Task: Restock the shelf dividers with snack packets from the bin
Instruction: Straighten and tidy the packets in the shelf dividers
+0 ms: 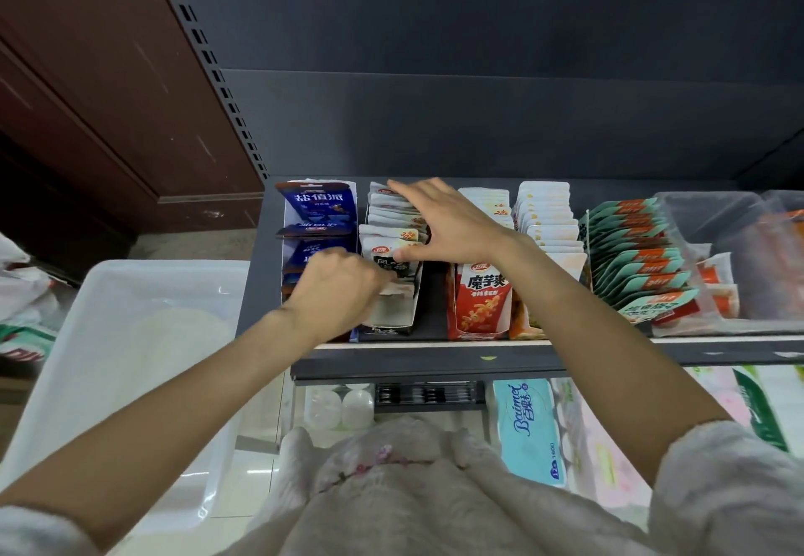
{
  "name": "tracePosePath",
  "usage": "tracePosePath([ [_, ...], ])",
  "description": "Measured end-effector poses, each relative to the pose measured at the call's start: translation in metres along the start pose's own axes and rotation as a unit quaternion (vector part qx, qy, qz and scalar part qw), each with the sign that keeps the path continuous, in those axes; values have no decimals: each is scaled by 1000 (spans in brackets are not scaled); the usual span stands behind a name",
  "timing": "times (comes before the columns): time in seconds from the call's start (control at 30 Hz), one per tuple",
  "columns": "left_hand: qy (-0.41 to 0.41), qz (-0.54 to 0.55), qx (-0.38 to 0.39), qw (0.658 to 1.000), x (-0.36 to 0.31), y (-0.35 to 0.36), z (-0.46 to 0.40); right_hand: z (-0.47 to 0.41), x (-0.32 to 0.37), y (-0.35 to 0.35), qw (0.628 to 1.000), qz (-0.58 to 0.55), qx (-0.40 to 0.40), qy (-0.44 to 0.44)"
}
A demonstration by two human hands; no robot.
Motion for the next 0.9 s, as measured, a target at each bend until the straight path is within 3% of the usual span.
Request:
tracePosePath([
  [0.13, -16, 51, -85, 995, 18, -12, -4, -6, 0, -3, 1000, 7, 18, -2],
  [0.3, -8, 36, -104, 994, 13, -6, -3, -8, 2, -2, 998, -2, 70, 5],
  [0.43, -122, 67, -166, 976, -1, -8, 13, -1, -5, -7, 979, -131, 135, 75],
  [0.5, -184, 101, -179, 961, -10, -5, 21, -5, -9, -9, 973, -169, 124, 95],
  [0.67, -289, 110, -174, 935, -40, 17, 18, -26, -1, -12, 999, 21, 31, -25],
  [0.8, -362, 102, -188, 907, -49, 29, 9, -38, 4, -12, 975, 178, -21, -132],
  [0.9, -367, 99, -193, 905, -54, 32, 5, -40, 6, -13, 967, 194, -5, -163],
])
Point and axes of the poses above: each hand's wrist, its own z-axis away from the middle knuckle, its own y-axis out of the palm, x = y × z, the point moved 4 cm from there along -z, towards the middle knuckle, and after that the axes turned 13 degrees about -x, right-handed, at the moved point
